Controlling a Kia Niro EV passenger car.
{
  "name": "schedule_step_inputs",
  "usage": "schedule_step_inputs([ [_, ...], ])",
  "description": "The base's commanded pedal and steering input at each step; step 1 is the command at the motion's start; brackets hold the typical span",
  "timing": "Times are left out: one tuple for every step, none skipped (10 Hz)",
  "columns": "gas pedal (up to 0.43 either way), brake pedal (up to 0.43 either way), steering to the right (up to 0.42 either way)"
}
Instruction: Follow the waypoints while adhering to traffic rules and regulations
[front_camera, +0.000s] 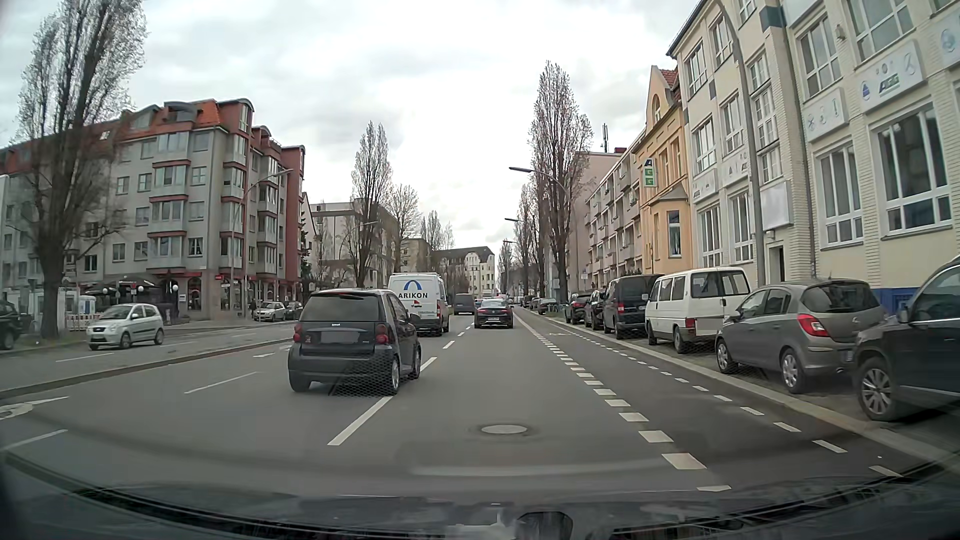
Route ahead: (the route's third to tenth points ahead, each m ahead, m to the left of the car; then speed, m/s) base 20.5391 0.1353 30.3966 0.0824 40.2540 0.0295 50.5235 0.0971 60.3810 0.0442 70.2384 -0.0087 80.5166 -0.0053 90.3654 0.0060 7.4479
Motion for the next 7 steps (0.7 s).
schedule_step_inputs([
  [0.000, 0.012, -0.001],
  [0.000, 0.012, -0.001],
  [0.000, 0.012, -0.001],
  [0.000, 0.012, -0.001],
  [0.000, 0.012, -0.001],
  [0.000, 0.012, -0.001],
  [0.000, 0.012, -0.001],
])
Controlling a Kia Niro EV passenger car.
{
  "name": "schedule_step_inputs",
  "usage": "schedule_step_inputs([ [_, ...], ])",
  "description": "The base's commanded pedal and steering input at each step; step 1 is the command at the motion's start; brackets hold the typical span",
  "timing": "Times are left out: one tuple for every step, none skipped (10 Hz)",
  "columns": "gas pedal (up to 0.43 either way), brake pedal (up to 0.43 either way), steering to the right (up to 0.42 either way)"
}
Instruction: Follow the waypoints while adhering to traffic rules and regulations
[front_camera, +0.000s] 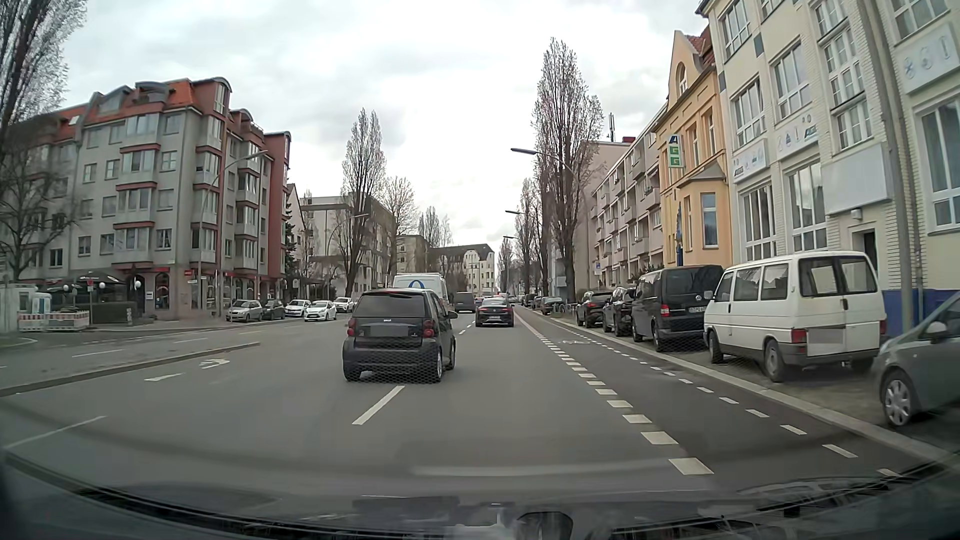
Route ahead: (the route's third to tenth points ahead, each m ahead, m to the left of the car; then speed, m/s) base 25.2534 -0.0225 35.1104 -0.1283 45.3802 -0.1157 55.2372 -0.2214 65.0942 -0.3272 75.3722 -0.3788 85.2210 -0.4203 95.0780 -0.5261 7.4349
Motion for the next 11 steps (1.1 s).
schedule_step_inputs([
  [0.000, 0.012, -0.001],
  [0.000, 0.018, -0.001],
  [0.000, 0.012, 0.000],
  [0.000, 0.012, 0.005],
  [0.000, 0.012, 0.006],
  [0.000, 0.012, 0.005],
  [0.000, 0.012, 0.004],
  [0.000, 0.012, 0.003],
  [0.000, 0.018, 0.001],
  [0.000, 0.012, 0.000],
  [0.000, 0.012, 0.000],
])
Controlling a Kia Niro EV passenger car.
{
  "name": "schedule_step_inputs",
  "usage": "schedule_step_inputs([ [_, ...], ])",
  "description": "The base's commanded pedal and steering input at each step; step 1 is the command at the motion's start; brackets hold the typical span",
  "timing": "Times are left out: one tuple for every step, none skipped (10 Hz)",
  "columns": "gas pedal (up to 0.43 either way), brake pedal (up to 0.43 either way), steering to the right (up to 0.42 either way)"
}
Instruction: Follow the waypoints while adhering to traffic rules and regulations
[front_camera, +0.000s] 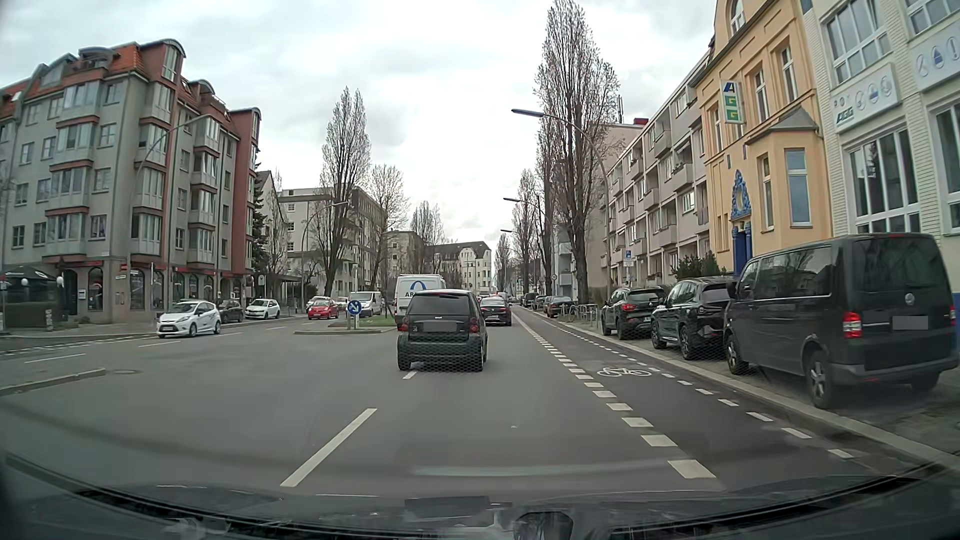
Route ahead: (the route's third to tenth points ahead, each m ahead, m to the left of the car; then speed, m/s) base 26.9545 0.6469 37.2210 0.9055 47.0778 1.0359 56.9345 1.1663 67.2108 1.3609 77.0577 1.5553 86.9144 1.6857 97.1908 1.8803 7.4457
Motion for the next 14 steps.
schedule_step_inputs([
  [0.000, 0.012, 0.000],
  [0.000, 0.012, -0.001],
  [0.000, 0.012, -0.001],
  [0.000, 0.018, -0.001],
  [0.000, 0.012, -0.001],
  [0.000, 0.018, -0.001],
  [0.000, 0.018, -0.001],
  [0.000, 0.012, -0.002],
  [0.000, 0.018, -0.001],
  [0.000, 0.012, -0.001],
  [0.000, 0.012, -0.001],
  [0.000, 0.018, -0.001],
  [0.000, 0.018, -0.001],
  [0.000, 0.012, -0.001],
])
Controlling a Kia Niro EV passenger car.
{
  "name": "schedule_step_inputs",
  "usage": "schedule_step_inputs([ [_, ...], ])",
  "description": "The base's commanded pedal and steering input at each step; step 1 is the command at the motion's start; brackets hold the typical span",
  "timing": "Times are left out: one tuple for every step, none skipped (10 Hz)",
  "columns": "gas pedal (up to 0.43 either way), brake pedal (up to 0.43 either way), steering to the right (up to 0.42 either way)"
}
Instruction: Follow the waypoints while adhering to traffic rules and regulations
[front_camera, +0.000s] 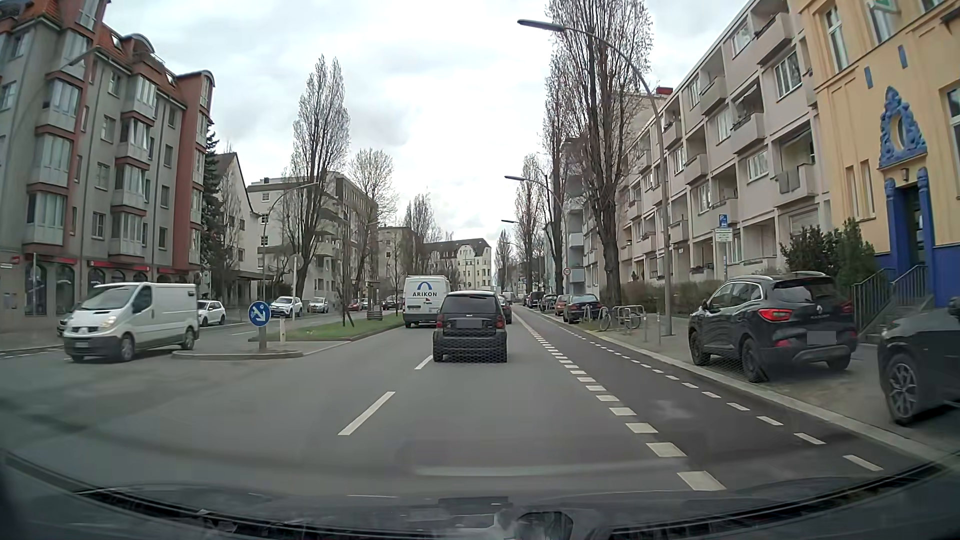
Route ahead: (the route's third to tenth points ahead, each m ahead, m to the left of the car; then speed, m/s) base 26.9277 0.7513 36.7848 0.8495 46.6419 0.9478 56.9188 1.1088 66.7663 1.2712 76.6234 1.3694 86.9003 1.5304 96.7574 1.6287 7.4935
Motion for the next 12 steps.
schedule_step_inputs([
  [0.000, 0.012, -0.001],
  [0.000, 0.018, -0.001],
  [0.000, 0.018, -0.001],
  [0.000, 0.018, -0.001],
  [0.000, 0.012, -0.001],
  [0.000, 0.018, -0.001],
  [0.000, 0.012, -0.001],
  [0.000, 0.012, -0.001],
  [0.000, 0.012, -0.001],
  [0.000, 0.012, -0.001],
  [0.000, 0.018, -0.001],
  [0.000, 0.012, -0.001],
])
